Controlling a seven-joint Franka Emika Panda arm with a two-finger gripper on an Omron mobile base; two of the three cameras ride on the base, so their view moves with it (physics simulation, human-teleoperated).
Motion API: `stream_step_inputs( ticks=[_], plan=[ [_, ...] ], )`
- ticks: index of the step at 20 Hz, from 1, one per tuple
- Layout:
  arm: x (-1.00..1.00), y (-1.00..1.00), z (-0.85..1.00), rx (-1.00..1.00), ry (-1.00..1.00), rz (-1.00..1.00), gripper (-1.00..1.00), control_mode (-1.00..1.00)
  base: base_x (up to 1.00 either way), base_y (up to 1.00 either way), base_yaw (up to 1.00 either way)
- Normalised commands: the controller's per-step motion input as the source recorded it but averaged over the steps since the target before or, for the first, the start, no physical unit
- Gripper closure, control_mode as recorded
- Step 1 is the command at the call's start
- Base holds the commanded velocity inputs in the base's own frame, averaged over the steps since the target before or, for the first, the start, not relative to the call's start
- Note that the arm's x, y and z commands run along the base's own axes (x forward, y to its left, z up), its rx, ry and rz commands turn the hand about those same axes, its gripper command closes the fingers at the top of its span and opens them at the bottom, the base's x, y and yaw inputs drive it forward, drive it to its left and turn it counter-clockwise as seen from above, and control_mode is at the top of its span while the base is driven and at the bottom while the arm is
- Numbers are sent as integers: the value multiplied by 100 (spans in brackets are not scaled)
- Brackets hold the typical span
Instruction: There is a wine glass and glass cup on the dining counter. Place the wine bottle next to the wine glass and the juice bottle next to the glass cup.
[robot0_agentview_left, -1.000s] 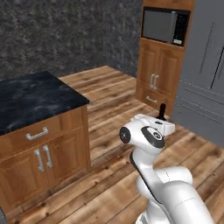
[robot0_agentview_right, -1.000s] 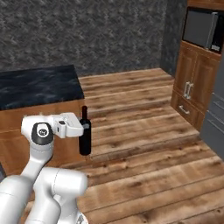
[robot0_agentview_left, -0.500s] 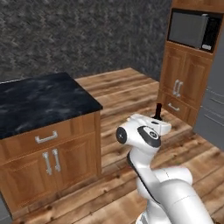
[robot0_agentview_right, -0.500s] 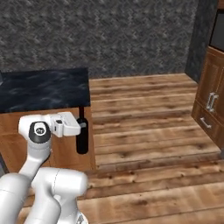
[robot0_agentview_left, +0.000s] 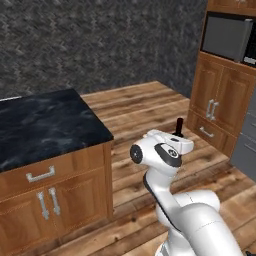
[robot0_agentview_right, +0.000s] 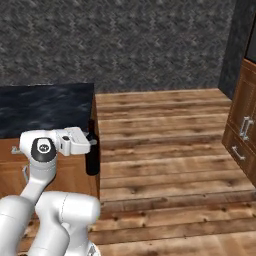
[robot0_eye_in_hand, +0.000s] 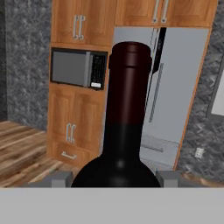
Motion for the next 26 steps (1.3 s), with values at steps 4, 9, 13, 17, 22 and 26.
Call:
stream_step_inputs(
  ticks=[4, 9, 13, 17, 22, 26],
  plan=[
    [0, 0, 0, 0, 0, 0, 100, 100, 70, -40, 9],
    [0, 0, 0, 0, 0, 0, 100, 100, 69, -40, 10],
    [0, 0, 0, 0, 0, 0, 100, 100, 68, -39, 10],
    [0, 0, 0, 0, 0, 0, 100, 100, 68, -38, 12],
    [0, 0, 0, 0, 0, 0, 100, 100, 63, -38, 13],
    [0, 0, 0, 0, 0, 0, 100, 100, 63, -38, 13]
  ],
)
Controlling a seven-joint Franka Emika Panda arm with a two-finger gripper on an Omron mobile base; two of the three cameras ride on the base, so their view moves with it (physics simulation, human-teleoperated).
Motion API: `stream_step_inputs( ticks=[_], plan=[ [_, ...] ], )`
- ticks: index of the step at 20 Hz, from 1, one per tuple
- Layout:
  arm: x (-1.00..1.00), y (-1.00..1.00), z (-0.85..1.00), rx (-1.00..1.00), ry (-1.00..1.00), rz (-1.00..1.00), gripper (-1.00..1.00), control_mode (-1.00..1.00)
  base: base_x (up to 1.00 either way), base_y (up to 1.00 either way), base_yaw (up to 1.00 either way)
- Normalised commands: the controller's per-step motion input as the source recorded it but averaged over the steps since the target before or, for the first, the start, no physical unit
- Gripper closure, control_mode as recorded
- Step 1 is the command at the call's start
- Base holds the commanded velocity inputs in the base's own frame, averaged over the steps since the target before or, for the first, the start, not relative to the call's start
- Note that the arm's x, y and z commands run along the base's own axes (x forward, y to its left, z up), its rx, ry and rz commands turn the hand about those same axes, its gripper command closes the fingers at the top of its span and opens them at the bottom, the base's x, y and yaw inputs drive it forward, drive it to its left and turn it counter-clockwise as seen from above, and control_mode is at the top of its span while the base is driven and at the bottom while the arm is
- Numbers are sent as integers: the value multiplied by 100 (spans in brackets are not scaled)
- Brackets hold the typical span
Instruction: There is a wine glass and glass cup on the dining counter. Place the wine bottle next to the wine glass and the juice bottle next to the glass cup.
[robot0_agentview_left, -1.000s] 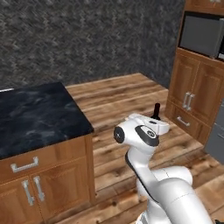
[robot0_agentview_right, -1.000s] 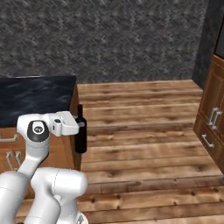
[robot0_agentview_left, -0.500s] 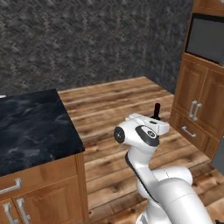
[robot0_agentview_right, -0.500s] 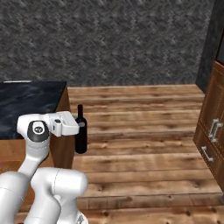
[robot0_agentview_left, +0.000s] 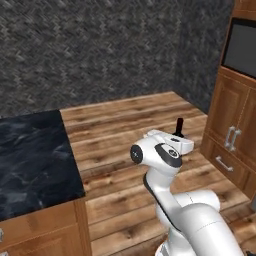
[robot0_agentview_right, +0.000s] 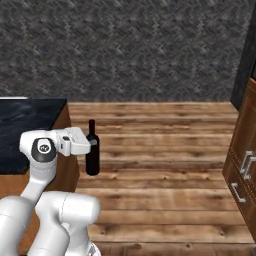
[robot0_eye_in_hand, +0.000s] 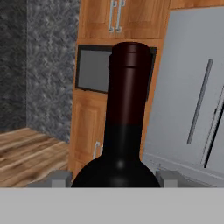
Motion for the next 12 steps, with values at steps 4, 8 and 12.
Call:
stream_step_inputs(
  ticks=[4, 8, 12],
  plan=[
    [0, 0, 0, 0, 0, 0, 100, 100, 64, -36, 14],
    [0, 0, 0, 0, 0, 0, 100, 100, 65, -35, 14],
    [0, 0, 0, 0, 0, 0, 100, 100, 66, -34, 14]
  ],
)
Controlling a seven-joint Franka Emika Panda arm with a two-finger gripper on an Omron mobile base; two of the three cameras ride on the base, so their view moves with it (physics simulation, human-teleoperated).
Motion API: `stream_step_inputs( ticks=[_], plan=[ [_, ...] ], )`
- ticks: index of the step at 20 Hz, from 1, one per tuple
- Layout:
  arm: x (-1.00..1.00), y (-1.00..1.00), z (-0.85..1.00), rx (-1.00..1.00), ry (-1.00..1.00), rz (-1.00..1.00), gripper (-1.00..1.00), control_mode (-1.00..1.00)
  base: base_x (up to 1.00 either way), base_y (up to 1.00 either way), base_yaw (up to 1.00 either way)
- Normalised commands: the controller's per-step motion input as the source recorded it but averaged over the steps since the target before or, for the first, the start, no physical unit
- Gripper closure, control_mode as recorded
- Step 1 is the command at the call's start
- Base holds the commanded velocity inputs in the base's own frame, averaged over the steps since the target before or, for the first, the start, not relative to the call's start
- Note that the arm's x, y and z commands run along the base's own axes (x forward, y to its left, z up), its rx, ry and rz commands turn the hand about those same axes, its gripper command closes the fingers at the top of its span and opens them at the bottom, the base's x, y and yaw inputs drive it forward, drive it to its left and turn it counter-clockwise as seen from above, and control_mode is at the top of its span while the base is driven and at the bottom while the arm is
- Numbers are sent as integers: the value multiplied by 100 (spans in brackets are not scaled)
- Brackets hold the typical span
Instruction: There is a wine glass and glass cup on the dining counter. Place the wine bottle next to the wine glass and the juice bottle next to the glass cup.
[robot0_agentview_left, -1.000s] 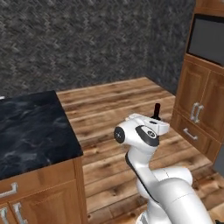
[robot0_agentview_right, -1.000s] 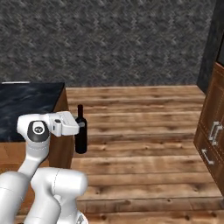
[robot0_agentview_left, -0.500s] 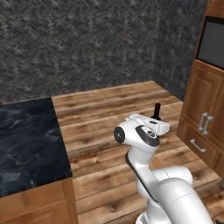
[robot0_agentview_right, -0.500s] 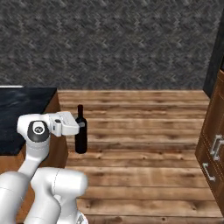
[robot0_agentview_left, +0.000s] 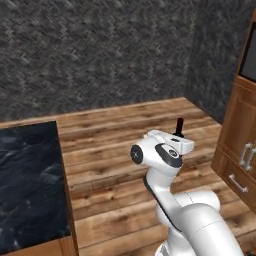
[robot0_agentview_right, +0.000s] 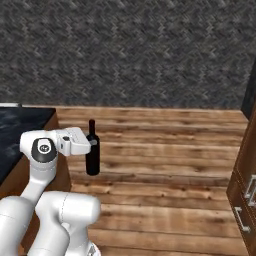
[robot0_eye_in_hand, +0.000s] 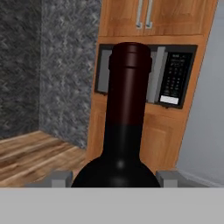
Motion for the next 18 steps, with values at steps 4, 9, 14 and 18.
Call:
stream_step_inputs(
  ticks=[4, 9, 14, 18],
  plan=[
    [0, 0, 0, 0, 0, 0, 100, 100, 68, -33, 14],
    [0, 0, 0, 0, 0, 0, 100, 100, 70, -31, 14],
    [0, 0, 0, 0, 0, 0, 100, 100, 72, -31, 15],
    [0, 0, 0, 0, 0, 0, 100, 100, 75, -28, 14]
  ],
)
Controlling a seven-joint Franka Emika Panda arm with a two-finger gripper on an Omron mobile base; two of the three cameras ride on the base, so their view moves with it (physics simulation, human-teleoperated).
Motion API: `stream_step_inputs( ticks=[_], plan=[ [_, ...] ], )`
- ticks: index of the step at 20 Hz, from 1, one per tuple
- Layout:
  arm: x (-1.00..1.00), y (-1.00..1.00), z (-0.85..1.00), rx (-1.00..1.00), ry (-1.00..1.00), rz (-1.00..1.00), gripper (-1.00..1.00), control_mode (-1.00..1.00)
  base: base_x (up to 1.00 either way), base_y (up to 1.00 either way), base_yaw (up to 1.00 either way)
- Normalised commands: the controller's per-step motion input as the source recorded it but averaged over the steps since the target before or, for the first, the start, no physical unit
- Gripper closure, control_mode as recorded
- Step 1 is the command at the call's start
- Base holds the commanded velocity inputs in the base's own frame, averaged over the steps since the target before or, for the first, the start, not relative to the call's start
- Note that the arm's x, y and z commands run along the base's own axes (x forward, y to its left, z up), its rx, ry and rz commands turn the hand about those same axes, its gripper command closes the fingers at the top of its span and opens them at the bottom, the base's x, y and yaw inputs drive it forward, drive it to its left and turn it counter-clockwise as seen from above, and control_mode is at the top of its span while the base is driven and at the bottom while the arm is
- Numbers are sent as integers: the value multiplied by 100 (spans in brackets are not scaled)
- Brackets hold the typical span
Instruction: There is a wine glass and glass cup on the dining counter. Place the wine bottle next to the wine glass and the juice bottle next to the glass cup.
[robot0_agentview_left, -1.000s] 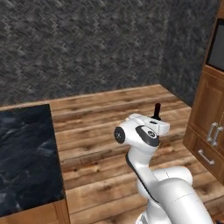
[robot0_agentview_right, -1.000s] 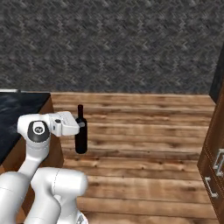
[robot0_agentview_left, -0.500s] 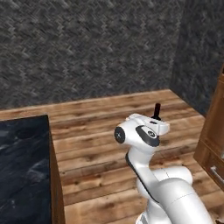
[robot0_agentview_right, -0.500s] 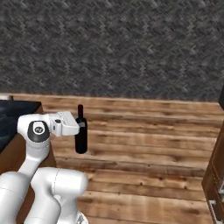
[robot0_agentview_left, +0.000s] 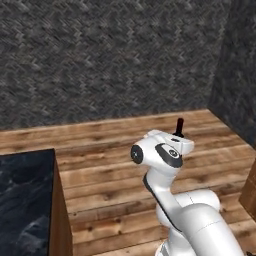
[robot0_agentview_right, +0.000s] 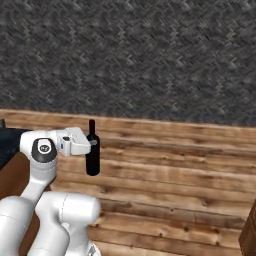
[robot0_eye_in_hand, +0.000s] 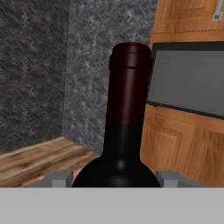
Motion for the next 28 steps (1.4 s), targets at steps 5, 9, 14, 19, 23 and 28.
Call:
stream_step_inputs(
  ticks=[5, 9, 14, 19, 23, 28],
  plan=[
    [0, 0, 0, 0, 0, 0, 100, 100, 78, -26, 16],
    [0, 0, 0, 0, 0, 0, 100, 100, 77, -25, 17],
    [0, 0, 0, 0, 0, 0, 100, 100, 78, -24, 17],
    [0, 0, 0, 0, 0, 0, 100, 100, 78, -23, 18],
    [0, 0, 0, 0, 0, 0, 100, 100, 77, -20, 23],
    [0, 0, 0, 0, 0, 0, 100, 100, 73, -16, 29]
  ],
)
